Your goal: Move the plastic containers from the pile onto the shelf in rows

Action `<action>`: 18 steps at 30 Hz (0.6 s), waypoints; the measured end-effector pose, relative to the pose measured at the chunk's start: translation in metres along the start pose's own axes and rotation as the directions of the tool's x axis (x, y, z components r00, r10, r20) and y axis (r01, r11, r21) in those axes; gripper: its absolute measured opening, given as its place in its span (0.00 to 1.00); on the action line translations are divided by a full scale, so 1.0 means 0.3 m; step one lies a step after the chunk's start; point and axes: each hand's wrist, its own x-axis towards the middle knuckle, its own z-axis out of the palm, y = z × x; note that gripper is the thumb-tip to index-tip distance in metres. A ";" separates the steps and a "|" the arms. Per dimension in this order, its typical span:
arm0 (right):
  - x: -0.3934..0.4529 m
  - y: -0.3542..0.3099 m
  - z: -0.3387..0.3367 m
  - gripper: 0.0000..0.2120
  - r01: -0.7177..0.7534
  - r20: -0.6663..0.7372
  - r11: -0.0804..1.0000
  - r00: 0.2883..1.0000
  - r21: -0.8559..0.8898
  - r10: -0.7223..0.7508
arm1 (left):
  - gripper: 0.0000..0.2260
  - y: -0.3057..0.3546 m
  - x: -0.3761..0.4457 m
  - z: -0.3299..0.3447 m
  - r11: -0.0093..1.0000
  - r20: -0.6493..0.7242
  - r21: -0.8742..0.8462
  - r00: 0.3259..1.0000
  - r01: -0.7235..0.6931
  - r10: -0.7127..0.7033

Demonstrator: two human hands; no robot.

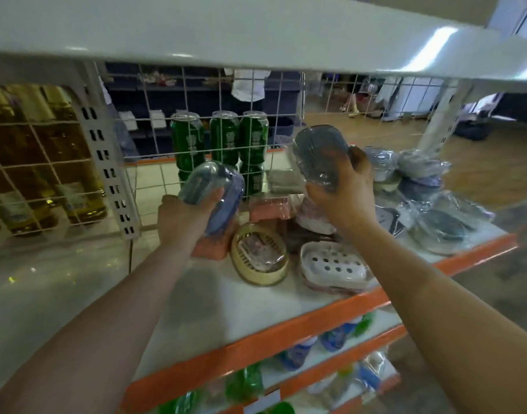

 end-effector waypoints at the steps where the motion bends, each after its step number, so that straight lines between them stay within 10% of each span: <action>1: 0.020 0.005 0.003 0.29 0.013 0.002 1.000 1.000 -0.005 -0.013 | 0.40 0.008 0.008 0.018 1.000 -0.017 0.006 1.000 0.009 -0.008; 18: 0.172 0.023 0.163 0.30 -0.061 0.208 0.994 0.975 -0.086 0.078 | 0.22 -0.065 0.004 0.051 0.930 0.161 0.171 0.940 -0.326 0.300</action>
